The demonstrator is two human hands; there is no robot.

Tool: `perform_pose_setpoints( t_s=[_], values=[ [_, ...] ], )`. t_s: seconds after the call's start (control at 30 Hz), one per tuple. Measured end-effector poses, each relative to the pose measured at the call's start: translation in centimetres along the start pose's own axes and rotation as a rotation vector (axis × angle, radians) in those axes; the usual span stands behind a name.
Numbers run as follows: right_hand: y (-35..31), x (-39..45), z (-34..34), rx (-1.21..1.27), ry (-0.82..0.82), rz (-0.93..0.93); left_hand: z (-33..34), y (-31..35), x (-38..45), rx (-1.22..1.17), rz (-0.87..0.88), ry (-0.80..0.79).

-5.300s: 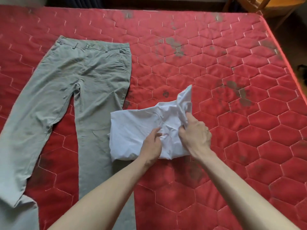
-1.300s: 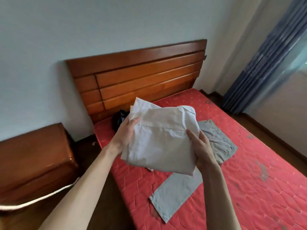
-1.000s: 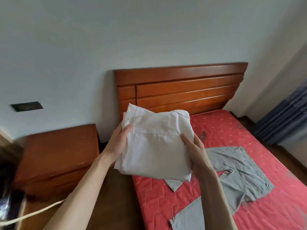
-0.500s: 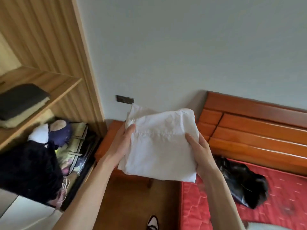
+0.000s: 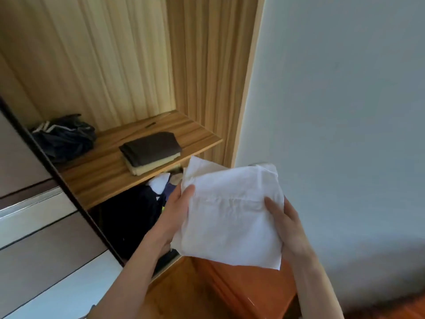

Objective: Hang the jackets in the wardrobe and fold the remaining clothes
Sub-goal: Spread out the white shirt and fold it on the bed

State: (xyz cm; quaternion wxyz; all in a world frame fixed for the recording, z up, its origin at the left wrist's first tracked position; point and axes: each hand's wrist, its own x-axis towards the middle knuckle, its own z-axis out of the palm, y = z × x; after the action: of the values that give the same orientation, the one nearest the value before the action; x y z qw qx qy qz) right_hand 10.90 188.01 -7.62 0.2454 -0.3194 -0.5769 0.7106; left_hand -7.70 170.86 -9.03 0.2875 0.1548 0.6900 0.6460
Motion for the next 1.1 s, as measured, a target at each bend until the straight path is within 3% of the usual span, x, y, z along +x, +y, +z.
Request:
perform_pose_setpoints(
  t_s=[0.47,0.8,1.1],
  values=[
    [-1.1,14.3,12.5,-0.103,-0.378,0.082,-10.1,0.8,6.6,-0.058,0.055,0.337],
    [-1.2,21.9,22.1,-0.102,-0.41,0.074,-17.6,1.3,14.4,-0.097,0.084,0.446],
    [-2.6,29.8,28.0,-0.15,-0.452,0.001,-20.5,2.2,21.1,-0.146,0.098,0.558]
  ],
)
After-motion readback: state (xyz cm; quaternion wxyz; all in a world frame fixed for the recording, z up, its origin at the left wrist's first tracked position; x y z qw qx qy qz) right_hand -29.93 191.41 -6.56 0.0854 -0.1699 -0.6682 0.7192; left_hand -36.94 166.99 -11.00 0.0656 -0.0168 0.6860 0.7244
